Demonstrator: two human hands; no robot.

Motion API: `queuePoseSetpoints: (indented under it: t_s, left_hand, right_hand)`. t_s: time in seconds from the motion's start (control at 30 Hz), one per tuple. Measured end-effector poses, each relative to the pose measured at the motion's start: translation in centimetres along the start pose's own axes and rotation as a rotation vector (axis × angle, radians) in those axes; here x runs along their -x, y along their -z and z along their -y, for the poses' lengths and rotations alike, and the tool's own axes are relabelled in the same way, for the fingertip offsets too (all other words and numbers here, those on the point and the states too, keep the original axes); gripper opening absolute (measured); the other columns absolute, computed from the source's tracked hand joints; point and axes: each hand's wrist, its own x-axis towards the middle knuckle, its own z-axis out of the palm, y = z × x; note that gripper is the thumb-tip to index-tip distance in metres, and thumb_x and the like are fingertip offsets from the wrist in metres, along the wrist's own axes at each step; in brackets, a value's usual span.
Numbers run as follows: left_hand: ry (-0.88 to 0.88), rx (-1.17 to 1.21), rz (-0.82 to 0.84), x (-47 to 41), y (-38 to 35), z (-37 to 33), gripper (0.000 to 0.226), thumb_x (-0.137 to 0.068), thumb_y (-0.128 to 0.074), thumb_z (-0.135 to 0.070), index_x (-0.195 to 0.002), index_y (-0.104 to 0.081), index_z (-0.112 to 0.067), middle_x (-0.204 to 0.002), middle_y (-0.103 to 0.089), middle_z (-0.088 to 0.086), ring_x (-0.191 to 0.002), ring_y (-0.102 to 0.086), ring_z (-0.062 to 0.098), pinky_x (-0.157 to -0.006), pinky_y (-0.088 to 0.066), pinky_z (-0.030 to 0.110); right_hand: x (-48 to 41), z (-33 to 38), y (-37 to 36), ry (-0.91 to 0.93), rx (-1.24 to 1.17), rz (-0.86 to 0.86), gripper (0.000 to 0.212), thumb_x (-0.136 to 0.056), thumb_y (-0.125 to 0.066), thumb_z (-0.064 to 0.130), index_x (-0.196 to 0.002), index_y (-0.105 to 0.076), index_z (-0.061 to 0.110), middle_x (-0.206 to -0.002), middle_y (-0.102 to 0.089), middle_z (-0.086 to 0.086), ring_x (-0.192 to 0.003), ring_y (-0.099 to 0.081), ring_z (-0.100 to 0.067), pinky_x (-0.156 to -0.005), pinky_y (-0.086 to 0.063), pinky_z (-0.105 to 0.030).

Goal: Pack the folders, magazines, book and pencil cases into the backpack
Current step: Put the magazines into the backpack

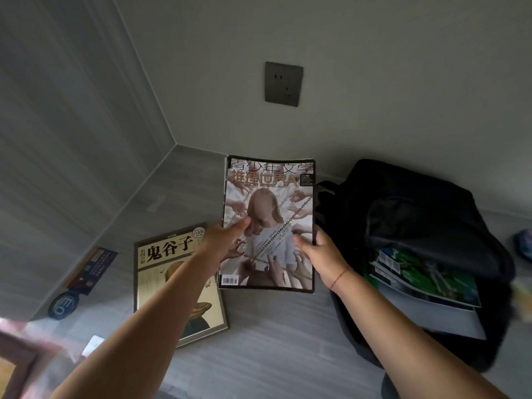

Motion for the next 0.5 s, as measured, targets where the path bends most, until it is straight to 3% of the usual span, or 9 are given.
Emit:
queuePoseSetpoints:
  t_s: [0.1, 0.17, 0.23, 0.3, 0.37, 0.43, 0.5]
  left_hand:
    - [0.035, 0.074, 0.019, 2.3, -1.2, -1.3, 0.041, -0.080, -0.068, -0.041, -0.103, -0.049, -0.013, -0.085, -0.056, 0.002, -0.076, -0.060, 0.017, -0.066, -0.056, 0.033]
    - [0.059, 0.102, 0.069, 4.0, -2.6, -1.5, 0.040, -0.082, -0.066, -0.042, -0.101, -0.056, -0.009, -0.086, -0.060, 0.002, -0.077, -0.060, 0.017, -0.067, -0.055, 0.032]
    - [0.084, 0.139, 0.129, 5.8, -4.6, -1.3, 0.043, -0.080, -0.067, -0.045, -0.098, -0.065, -0.006, -0.087, -0.066, 0.007, -0.071, -0.062, 0.018, -0.054, -0.051, 0.027]
    - [0.092, 0.171, 0.173, 7.5, -7.2, -1.1, 0.041, -0.078, -0.070, -0.044, -0.095, -0.069, -0.006, -0.083, -0.069, 0.011, -0.064, -0.064, 0.018, -0.046, -0.049, 0.023]
    - [0.080, 0.142, 0.234, 9.6, -10.1, -1.1, 0.031, -0.080, -0.071, -0.038, -0.089, -0.070, -0.008, -0.067, -0.067, 0.006, -0.049, -0.062, 0.013, -0.042, -0.049, 0.020]
    - [0.034, 0.068, 0.322, 11.5, -13.2, -1.1, 0.027, -0.081, -0.070, -0.038, -0.086, -0.068, -0.012, -0.061, -0.066, 0.001, -0.045, -0.061, 0.008, -0.043, -0.050, 0.021]
    - [-0.120, -0.058, 0.395, 12.5, -16.0, -1.0, 0.033, -0.082, -0.065, -0.047, -0.086, -0.066, -0.014, -0.070, -0.067, -0.003, -0.057, -0.063, 0.007, -0.053, -0.054, 0.020]
  right_hand:
    - [2.1, 1.6, 1.7, 0.082, 0.015, -0.019, 0.011, -0.091, -0.058, 0.013, -0.095, -0.061, 0.023, -0.107, -0.064, 0.001, -0.093, -0.062, -0.007, -0.087, -0.052, -0.027]
    - [4.2, 2.5, 3.8, 0.120, 0.034, 0.015, 0.013, -0.091, -0.059, 0.014, -0.103, -0.061, 0.019, -0.099, -0.064, 0.006, -0.081, -0.062, 0.004, -0.074, -0.050, -0.013]
    - [6.7, 2.5, 6.5, 0.118, 0.080, 0.052, 0.024, -0.090, -0.060, 0.014, -0.112, -0.058, 0.023, -0.105, -0.062, 0.012, -0.088, -0.059, 0.011, -0.077, -0.044, -0.004]
    - [9.8, 1.8, 9.5, 0.094, 0.108, 0.035, 0.032, -0.090, -0.060, 0.019, -0.120, -0.054, 0.029, -0.124, -0.056, 0.019, -0.111, -0.049, 0.015, -0.094, -0.037, -0.009]
    - [13.0, 0.9, 12.3, 0.062, 0.046, -0.018, 0.036, -0.089, -0.058, 0.024, -0.124, -0.052, 0.030, -0.129, -0.055, 0.022, -0.117, -0.047, 0.015, -0.104, -0.034, -0.020]
    - [16.0, -0.2, 14.9, 0.022, -0.073, -0.090, 0.034, -0.091, -0.055, 0.017, -0.121, -0.055, 0.032, -0.120, -0.062, 0.024, -0.108, -0.055, 0.016, -0.099, -0.041, -0.019]
    - [18.9, -1.1, 17.3, -0.023, -0.227, -0.144, 0.034, -0.091, -0.051, 0.007, -0.120, -0.057, 0.024, -0.116, -0.070, 0.009, -0.105, -0.066, -0.003, -0.090, -0.053, -0.028]
